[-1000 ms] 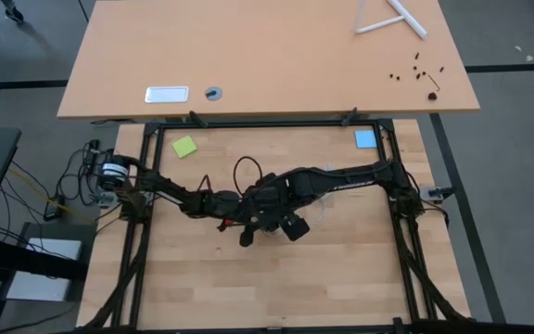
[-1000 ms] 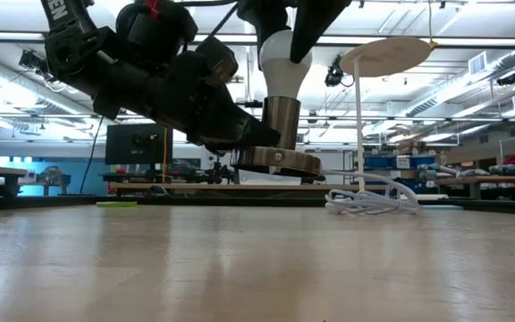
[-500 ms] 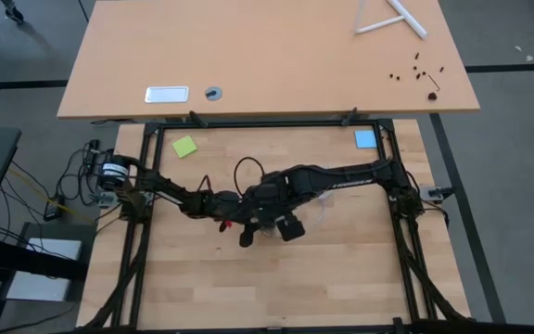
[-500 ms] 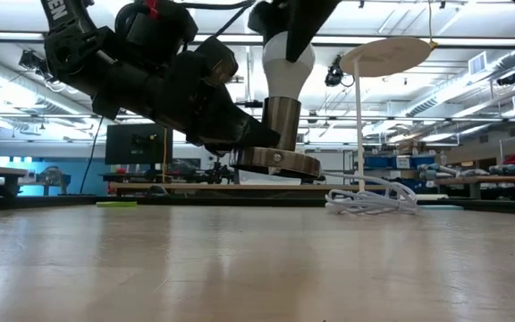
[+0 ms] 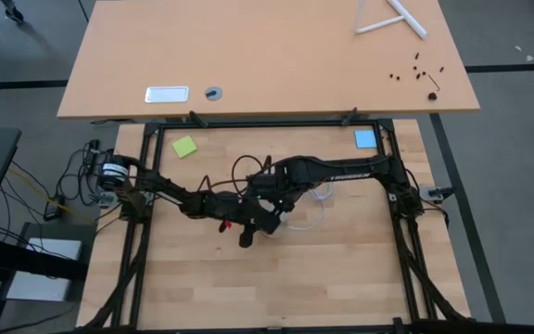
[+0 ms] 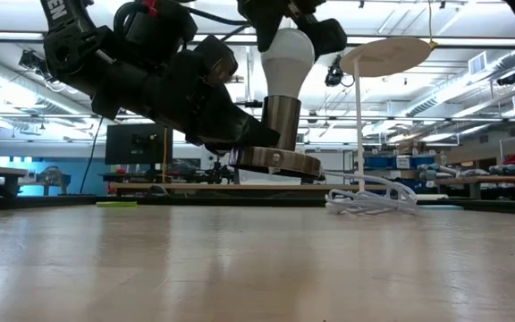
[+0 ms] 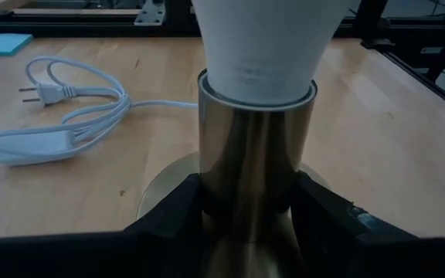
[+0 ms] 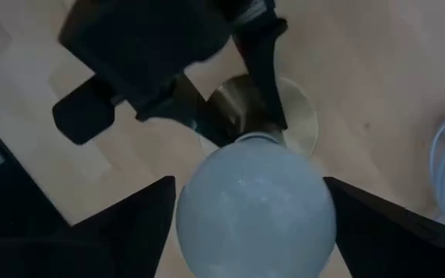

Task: Screw lightbulb
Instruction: Insert the lightbulb into the lamp

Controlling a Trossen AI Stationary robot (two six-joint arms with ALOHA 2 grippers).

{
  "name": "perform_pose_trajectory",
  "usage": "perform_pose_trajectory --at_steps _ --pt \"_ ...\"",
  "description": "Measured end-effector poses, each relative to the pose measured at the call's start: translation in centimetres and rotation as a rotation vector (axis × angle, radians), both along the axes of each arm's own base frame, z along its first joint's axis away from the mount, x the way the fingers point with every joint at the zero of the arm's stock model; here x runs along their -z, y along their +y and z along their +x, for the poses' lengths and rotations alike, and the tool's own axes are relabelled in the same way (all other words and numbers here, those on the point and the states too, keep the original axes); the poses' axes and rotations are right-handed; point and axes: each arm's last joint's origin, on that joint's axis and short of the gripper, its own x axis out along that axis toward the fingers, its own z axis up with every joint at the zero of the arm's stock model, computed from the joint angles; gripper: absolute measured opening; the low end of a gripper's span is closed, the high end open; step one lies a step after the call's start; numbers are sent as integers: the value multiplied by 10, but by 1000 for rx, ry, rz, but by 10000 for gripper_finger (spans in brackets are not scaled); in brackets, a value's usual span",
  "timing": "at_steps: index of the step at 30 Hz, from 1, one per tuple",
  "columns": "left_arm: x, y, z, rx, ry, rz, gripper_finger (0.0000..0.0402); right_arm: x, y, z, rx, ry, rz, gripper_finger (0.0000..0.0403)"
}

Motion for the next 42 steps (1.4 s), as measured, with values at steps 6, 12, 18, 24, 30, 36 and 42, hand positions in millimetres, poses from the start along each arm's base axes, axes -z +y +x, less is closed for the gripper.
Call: perform_pose_trajectory --at_steps 6,12,18,24,30,36,42 --pt "-1 0 0 -11 -7 2 159 -8 0 -1 -80 -33 -14 365" --pt "0 1 0 -14 3 -2 159 -24 1 -2 -319 -114 -130 387" --pt "1 1 0 -15 6 -3 159 -26 11 -6 -727 -94 -387 390" --pt "0 1 0 -13 6 -3 159 -27 16 -7 -917 -93 -459 390" --pt "0 1 0 -8 6 -5 159 -14 16 -6 -969 -72 -415 390" --pt "1 1 0 -7 6 -4 159 -2 16 -4 -1028 -49 -417 389" --pt "1 1 0 -7 7 -4 159 10 15 -3 -1054 -26 -422 382"
